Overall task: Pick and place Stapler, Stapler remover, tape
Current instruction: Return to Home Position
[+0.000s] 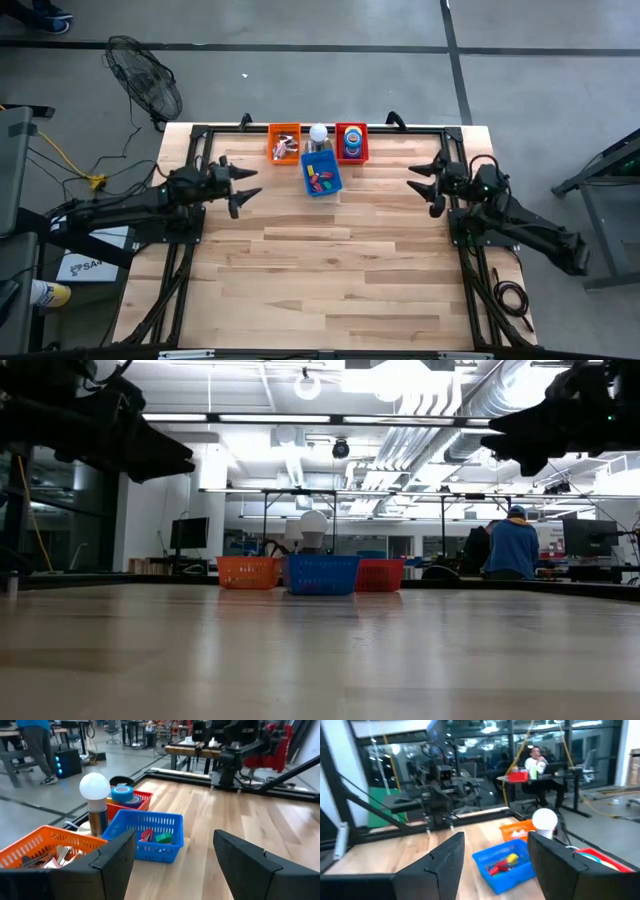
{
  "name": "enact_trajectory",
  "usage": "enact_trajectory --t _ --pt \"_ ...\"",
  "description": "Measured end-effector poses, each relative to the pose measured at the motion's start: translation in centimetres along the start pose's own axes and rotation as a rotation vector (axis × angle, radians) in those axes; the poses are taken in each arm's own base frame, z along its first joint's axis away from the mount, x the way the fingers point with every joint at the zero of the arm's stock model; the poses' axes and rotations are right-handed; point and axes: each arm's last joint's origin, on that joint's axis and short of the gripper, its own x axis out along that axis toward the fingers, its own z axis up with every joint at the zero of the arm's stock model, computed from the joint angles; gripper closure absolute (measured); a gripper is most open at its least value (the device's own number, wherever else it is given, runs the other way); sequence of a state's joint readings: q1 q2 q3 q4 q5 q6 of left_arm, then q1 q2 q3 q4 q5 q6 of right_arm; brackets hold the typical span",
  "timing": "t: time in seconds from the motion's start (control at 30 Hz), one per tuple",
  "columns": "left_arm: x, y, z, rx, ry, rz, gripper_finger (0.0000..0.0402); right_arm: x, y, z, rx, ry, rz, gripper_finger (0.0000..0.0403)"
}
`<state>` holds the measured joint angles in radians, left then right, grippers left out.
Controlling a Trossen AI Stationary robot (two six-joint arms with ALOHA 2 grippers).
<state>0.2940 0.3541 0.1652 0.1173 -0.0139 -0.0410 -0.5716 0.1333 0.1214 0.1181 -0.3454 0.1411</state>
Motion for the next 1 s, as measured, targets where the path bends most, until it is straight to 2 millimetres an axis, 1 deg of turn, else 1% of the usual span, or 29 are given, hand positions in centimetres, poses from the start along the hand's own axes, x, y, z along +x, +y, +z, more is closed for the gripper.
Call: enact_trajectory --t 0.1,0.2,0.3,0.4,0.57,0.7,0.77,0.87,1.0 --pt "-0.4 0.0 -0.1 0.0 -0.022 -0.005 0.014 -0.4 0.2 -0.4 0.001 -0.053 0.017 0.0195" --pt "-0.8 0.0 0.0 0.0 -0.039 -0.012 0.014 -0.8 0.1 -1.0 0.03 -0.086 -0.013 0.0195" --pt "-1.1 0.0 0.1 -0.006 -0.05 -0.024 0.014 -0.8 0.0 -1.2 0.057 -0.106 -0.01 0.0195" --pt "-1.3 -0.1 0.2 -0.007 -0.073 -0.032 0.014 -0.7 0.2 -1.2 0.034 -0.143 0.036 0.0195" --pt "-1.6 -0.2 0.2 0.004 -0.077 -0.076 0.014 -0.7 0.5 -1.3 -0.011 -0.167 0.066 0.0195" --pt "-1.6 -0.2 0.3 0.01 -0.081 -0.067 0.014 -0.5 1.0 -1.5 -0.037 -0.156 0.05 0.0195" --pt "-1.6 -0.1 0.2 0.012 -0.082 -0.044 0.014 -0.4 1.1 -1.8 -0.053 -0.135 0.01 0.0195" --pt "-1.4 0.0 -0.5 0.018 -0.109 -0.013 0.014 -0.3 1.5 -2.0 -0.073 -0.123 -0.038 0.0195" --pt "-1.2 0.1 -2.2 0.01 -0.122 -0.008 0.014 -0.3 2.0 -2.2 -0.088 -0.109 -0.047 0.0195"
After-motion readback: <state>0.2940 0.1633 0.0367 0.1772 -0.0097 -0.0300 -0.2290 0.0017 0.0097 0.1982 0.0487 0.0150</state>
